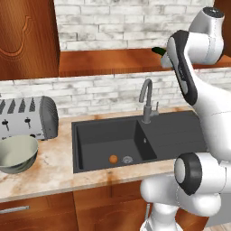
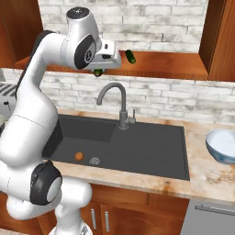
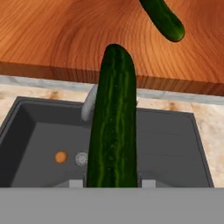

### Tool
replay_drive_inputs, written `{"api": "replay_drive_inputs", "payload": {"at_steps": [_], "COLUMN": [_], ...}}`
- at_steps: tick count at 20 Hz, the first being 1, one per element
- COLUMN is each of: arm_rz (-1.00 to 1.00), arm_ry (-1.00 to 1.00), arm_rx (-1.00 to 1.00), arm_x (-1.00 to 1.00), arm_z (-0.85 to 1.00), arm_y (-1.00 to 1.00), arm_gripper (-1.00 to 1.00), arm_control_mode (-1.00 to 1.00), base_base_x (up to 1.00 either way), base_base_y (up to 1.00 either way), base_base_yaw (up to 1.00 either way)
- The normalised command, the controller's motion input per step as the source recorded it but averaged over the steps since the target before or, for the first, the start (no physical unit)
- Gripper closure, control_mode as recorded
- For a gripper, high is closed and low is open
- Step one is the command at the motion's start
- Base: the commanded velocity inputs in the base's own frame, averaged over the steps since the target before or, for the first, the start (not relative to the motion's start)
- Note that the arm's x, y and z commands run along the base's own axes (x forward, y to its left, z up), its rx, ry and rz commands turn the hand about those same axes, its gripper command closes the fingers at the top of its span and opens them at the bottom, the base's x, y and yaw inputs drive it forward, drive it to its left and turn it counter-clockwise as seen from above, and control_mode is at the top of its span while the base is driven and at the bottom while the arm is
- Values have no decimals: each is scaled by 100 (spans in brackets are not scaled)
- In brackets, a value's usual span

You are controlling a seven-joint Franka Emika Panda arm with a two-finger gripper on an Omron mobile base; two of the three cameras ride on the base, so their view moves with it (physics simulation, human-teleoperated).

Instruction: Pick the cucumbers from the cabinet and place them in one bowl. Pick the tangerine from the sink and place it in the other bowl.

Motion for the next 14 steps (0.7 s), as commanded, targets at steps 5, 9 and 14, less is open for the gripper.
{"api": "replay_drive_inputs", "payload": {"at_steps": [5, 9, 14], "arm_rz": [0, 0, 0], "arm_ry": [3, 10, 17], "arm_rx": [0, 0, 0], "arm_x": [-40, -30, -53], "arm_z": [-4, -26, -23], "arm_y": [47, 34, 4], "arm_gripper": [100, 100, 100], "arm_control_mode": [-100, -100, -100], "base_base_x": [0, 0, 0], "base_base_y": [0, 0, 0], "base_base_yaw": [0, 0, 0]}}
